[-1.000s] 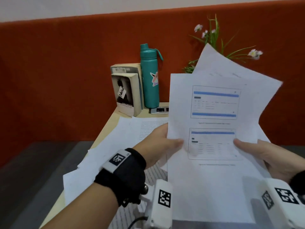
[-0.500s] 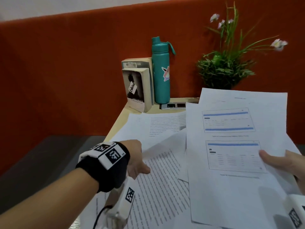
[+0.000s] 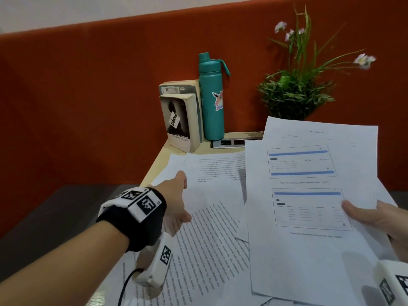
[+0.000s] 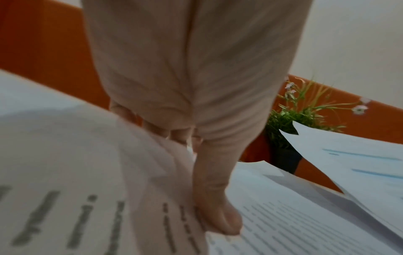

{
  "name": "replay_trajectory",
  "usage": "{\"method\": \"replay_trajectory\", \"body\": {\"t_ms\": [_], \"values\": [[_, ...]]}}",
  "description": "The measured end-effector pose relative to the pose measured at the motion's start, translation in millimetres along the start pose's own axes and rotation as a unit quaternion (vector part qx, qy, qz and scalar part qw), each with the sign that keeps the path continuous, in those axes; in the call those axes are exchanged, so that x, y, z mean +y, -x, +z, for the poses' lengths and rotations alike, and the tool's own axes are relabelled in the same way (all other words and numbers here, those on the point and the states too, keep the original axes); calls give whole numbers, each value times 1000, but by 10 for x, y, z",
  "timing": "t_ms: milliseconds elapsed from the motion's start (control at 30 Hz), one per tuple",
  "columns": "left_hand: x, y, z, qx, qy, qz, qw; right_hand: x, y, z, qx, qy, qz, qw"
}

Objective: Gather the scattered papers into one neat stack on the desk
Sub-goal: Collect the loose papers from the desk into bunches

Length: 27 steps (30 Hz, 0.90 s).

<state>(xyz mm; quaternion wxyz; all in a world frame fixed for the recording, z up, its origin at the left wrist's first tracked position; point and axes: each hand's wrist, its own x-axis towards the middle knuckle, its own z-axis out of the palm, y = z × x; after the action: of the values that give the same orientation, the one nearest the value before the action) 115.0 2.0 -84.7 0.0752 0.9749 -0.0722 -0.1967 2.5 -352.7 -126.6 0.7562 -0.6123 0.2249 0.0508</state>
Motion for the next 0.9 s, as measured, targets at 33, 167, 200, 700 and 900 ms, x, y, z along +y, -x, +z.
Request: {"method": "replay_trajectory", "body": {"t_ms": [33,167,200,700,900], "values": [[2,19,-13,25,0,12,1000,6,-1,-6,3,-3,-1,1000],[-50,145,-47,44,-7,55,998,34,9,30,31,30,-24,999],[-82,173,-19,18,-35,63,997,34,6,37,32,34,-32,998],[-705,731,-1399,224,372,47,900,-214,58,284,87,79,-196,974],[-281,433,-925,158,551,100,814,-268,-3,575,39,65,-195,978]]}}
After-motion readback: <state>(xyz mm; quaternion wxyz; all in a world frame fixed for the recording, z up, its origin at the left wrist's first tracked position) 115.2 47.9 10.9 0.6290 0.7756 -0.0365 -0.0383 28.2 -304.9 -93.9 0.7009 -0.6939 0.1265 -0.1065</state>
